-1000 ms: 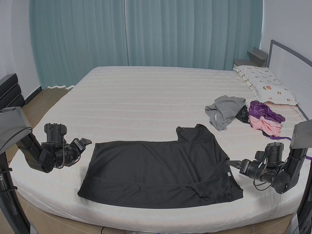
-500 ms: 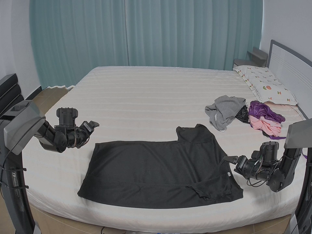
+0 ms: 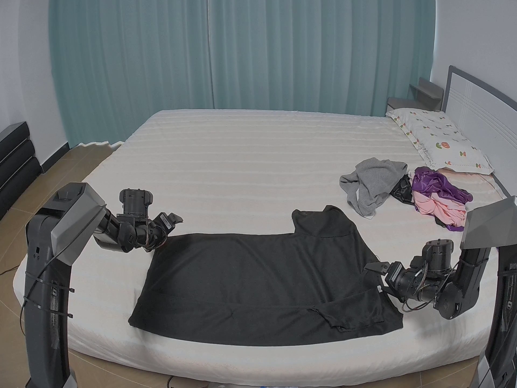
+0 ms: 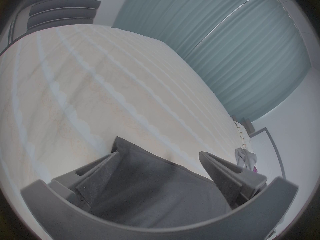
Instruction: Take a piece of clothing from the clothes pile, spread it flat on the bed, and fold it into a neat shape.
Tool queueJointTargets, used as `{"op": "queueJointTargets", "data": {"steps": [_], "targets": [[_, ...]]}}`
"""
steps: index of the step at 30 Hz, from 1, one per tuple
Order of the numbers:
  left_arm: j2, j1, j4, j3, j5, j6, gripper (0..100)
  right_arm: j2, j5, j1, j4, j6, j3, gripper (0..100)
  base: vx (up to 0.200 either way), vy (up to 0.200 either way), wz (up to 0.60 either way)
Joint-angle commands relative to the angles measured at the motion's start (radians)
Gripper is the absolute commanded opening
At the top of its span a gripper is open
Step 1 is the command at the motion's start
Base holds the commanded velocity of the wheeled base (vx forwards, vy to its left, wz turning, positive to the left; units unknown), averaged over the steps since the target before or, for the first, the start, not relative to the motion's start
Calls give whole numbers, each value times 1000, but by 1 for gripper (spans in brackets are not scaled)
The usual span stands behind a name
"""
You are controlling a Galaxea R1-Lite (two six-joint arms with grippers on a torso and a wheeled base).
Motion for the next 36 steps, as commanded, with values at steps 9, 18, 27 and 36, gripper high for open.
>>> {"op": "queueJointTargets", "data": {"steps": [9, 18, 27, 36], "targets": [[73, 3, -12, -75, 77, -17, 100, 30, -1, 8, -33, -8, 11, 100, 0, 0, 0], [104, 7, -12, -118, 105, -14, 100, 30, -1, 10, -37, -8, 11, 100, 0, 0, 0], [121, 6, -4, -133, 106, -12, 0, 31, -2, 10, -37, -8, 10, 100, 0, 0, 0], [122, 7, -12, -139, 182, -20, 0, 31, -2, 10, -37, -8, 11, 100, 0, 0, 0]]}}
